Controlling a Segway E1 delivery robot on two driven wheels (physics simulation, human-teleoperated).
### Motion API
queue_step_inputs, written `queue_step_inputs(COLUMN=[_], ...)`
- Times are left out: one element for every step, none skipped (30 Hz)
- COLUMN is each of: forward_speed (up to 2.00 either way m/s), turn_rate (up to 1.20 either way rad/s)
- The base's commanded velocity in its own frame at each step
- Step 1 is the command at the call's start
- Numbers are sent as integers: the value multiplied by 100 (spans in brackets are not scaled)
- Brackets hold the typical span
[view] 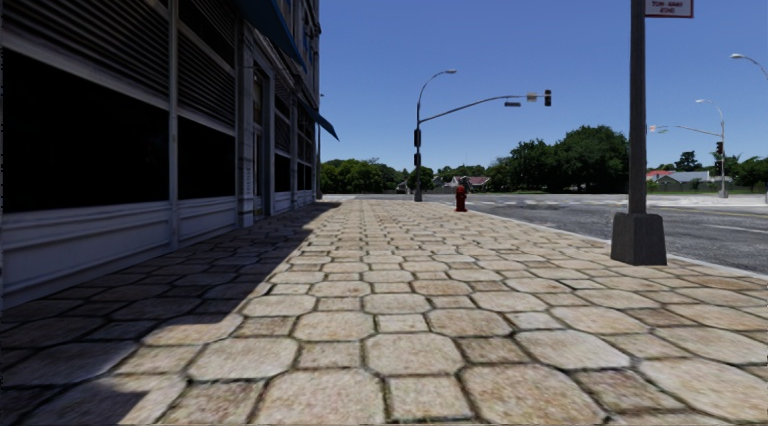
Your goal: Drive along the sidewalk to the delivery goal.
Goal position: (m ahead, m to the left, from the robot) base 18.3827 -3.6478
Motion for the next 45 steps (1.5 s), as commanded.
queue_step_inputs(forward_speed=[200, 200, 200, 200, 200, 200, 200, 200, 200, 200, 200, 200, 200, 200, 200, 200, 200, 200, 200, 200, 200, 200, 200, 200, 200, 200, 200, 200, 200, 200, 200, 200, 200, 200, 200, 200, 200, 200, 200, 200, 200, 200, 200, 200, 200], turn_rate=[0, 0, 0, 0, 0, 0, 0, 0, 0, 0, 0, 0, 0, 0, 0, 0, 0, 0, 0, 0, 0, 0, 0, 0, 0, 0, 0, 0, 0, 0, 0, 0, 0, 0, 0, 0, 0, 0, 0, 0, 0, 0, 0, 0, 0])
